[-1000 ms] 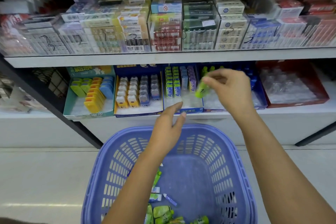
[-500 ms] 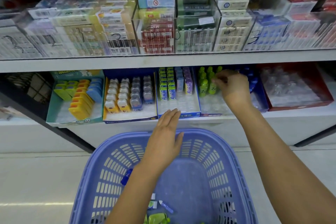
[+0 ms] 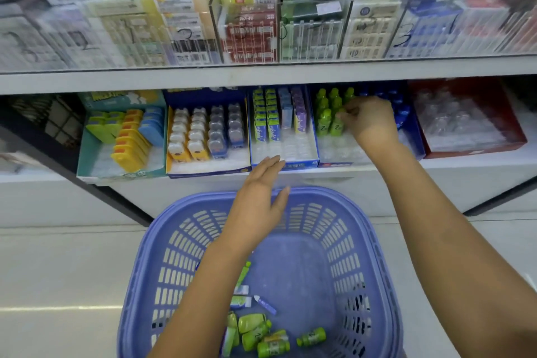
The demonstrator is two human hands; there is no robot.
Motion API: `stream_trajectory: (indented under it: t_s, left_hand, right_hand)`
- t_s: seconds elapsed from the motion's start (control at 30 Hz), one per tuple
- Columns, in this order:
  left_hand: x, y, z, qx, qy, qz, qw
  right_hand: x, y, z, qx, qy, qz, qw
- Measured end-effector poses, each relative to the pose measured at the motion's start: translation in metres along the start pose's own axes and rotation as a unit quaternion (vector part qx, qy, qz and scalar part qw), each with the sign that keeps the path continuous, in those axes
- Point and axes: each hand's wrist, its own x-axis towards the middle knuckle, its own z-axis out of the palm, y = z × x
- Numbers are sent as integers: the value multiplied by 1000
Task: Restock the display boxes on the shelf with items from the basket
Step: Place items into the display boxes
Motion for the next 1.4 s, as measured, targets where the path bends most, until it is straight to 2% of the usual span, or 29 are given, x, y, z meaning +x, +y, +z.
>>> stream_trajectory:
  t_s: [0.07, 0.13, 0.17, 0.23, 0.3, 0.4, 0.47, 0.53, 0.63, 0.77, 0.9, 1.0, 1.1, 1.23, 1.33, 1.4]
  left_hand:
    - [-7, 0, -5, -26, 45, 5, 999]
    - [-14, -5, -4, -44, 51, -3, 998]
    - [-17, -10, 0, -49, 31, -21, 998]
    - [-24, -25, 13, -36, -53, -93, 994]
    - [-36, -43, 33, 20, -172, -159, 972]
    - [-70, -67, 71, 75, -338, -186, 920]
    - [-97, -78, 92, 107, -438, -168, 876]
    - [-121, -90, 104, 123, -496, -156, 845]
    - [-137, -107, 108, 108, -520, -152, 833]
    - [-140, -122, 113, 113, -512, -172, 834]
    - [-144, -130, 125, 140, -501, -238, 820]
    - [-145, -133, 131, 142, -492, -265, 817]
    - [-148, -139, 136, 117, -498, -250, 822]
    - [-146, -142, 137, 30, -458, -307, 834]
    - [-139, -142, 135, -54, -428, -386, 816]
    - [-133, -136, 128, -150, -389, -446, 792]
  right_hand:
    - [-14, -3, -6, -12, 34, -30, 999]
    - [-35, -14, -8, 18, 51, -45, 998]
    - [-47, -23, -5, 31, 19, -44, 998]
    - [-72, -39, 13, 7, -128, -57, 990]
    - [-100, -48, 45, -55, -295, -78, 951]
    - [-151, -38, 100, -129, -505, -86, 849]
    - [-183, -19, 135, -170, -594, -91, 781]
    - [-206, 1, 163, -215, -634, -100, 736]
    - [-224, 25, 187, -258, -662, -91, 698]
    - [-231, 37, 196, -247, -712, -77, 652]
    - [-239, 48, 201, -257, -750, -71, 605]
    - [-246, 53, 206, -280, -754, -70, 591]
    - [-251, 51, 210, -319, -735, -128, 584]
    - [-256, 61, 216, -337, -702, -161, 606]
    - [-253, 64, 216, -315, -704, -152, 618]
    - [-246, 58, 214, -275, -698, -124, 650]
